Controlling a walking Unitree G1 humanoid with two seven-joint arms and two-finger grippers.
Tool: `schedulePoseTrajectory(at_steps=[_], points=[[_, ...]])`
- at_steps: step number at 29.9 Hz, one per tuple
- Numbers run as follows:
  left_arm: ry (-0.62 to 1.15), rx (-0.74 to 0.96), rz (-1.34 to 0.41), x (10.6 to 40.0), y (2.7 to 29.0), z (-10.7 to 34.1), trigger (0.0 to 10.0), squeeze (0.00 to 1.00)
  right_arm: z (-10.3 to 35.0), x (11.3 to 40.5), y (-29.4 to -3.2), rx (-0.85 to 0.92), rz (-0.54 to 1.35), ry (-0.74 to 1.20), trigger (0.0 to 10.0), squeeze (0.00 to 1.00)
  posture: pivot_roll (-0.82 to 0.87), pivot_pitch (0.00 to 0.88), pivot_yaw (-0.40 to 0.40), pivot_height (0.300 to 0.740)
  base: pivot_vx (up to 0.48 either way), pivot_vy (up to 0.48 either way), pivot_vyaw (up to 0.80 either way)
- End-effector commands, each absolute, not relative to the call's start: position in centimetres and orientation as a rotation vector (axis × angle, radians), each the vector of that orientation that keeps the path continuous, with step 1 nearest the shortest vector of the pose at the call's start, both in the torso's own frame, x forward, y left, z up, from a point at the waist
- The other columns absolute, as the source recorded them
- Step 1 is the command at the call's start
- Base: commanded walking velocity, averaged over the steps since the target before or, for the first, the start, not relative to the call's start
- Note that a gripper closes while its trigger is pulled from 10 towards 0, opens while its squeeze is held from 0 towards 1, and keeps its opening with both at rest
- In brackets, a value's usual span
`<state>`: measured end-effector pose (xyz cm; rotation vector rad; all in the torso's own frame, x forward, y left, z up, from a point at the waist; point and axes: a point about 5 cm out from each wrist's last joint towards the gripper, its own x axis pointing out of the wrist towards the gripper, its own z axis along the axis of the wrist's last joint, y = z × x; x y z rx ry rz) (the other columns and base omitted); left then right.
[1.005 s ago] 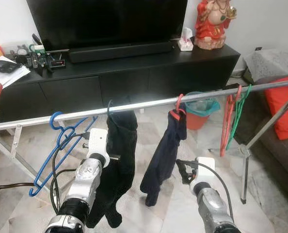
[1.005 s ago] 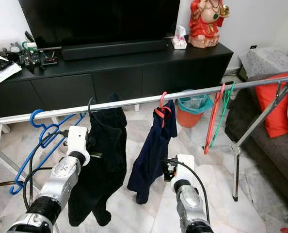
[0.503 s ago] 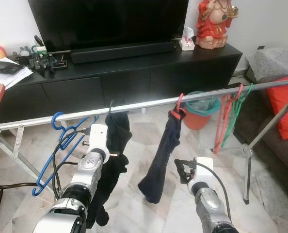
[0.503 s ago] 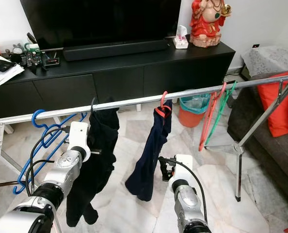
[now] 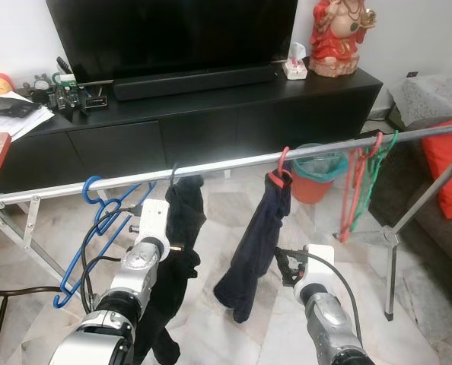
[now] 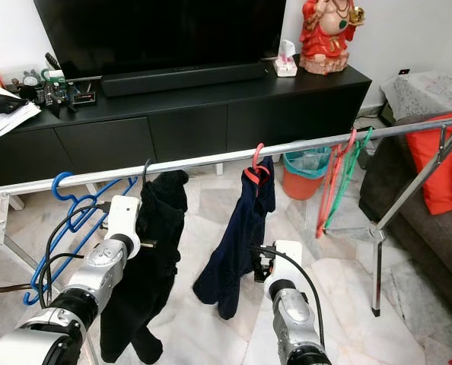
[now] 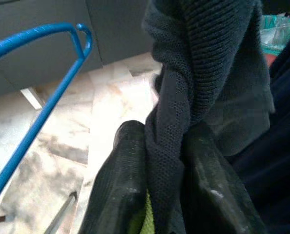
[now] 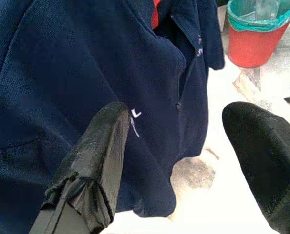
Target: Hang hanger
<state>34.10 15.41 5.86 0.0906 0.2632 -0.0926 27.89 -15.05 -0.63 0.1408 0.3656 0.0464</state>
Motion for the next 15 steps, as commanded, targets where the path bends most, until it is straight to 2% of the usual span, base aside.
schedulePoseTrajectory(at_steps=[1, 15], points=[[0.208, 0.114, -0.101, 34.2, 15.6, 6.5, 10.0, 1.0, -0.2, 28.3, -15.0, 0.132, 0.055, 0.347, 10.0, 0.0, -0.02, 0.0, 0.01, 0.74, 0.0, 0.0, 0.0], [0.097, 0.09, -0.113, 32.7, 16.4, 6.7, 10.0, 1.0, -0.3, 28.1, -15.0, 0.13, 0.056, 0.344, 10.0, 0.0, -0.01, 0.0, 0.006, 0.74, 0.0, 0.0, 0.0]])
